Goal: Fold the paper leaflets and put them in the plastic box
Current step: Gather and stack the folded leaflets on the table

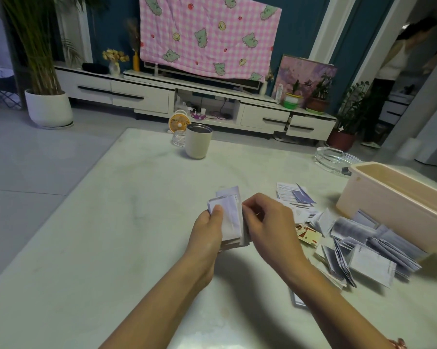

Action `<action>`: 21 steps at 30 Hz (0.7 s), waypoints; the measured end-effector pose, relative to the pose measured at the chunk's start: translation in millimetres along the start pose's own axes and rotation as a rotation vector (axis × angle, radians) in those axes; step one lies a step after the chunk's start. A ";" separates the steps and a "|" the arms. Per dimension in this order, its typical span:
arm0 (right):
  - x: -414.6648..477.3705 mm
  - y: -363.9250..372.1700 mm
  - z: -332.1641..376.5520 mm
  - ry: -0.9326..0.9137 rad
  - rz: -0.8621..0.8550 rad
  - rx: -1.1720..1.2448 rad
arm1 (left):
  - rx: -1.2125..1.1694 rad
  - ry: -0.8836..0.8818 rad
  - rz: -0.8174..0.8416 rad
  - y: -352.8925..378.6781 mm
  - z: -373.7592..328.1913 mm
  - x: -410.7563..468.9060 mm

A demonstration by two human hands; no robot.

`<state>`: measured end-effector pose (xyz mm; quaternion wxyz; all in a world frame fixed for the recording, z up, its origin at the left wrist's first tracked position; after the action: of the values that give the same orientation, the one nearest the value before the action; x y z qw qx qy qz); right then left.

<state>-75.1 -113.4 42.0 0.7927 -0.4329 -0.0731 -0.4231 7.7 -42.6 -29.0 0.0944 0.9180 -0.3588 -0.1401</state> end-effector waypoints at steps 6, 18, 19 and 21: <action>-2.4 1.9 -7.4 0.035 0.122 0.058 | 0.085 0.053 -0.028 -1.2 0.8 0.0; 39.7 -57.0 -104.5 0.319 0.119 -0.164 | 0.015 0.021 -0.161 -13.3 5.3 -0.7; 37.8 -49.4 -111.2 0.337 0.182 -0.197 | 0.013 0.008 -0.148 -11.2 6.0 -1.2; 29.7 -36.8 -118.5 0.406 0.300 -0.255 | 0.017 -0.020 -0.113 -5.9 7.7 -2.7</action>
<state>-113.0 -229.9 6.5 0.7839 -0.4415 0.2061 -0.3848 7.0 -37.0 -37.4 0.0749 0.9361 -0.3084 -0.1515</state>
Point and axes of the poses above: each hand's wrist, its own x-axis towards the middle knuckle, its own y-axis out of the palm, z = x × y, the point moved 7 cm from there along x, towards the middle knuckle, and after that the axes turned 1 degree about -y, right-handed, at the moved point
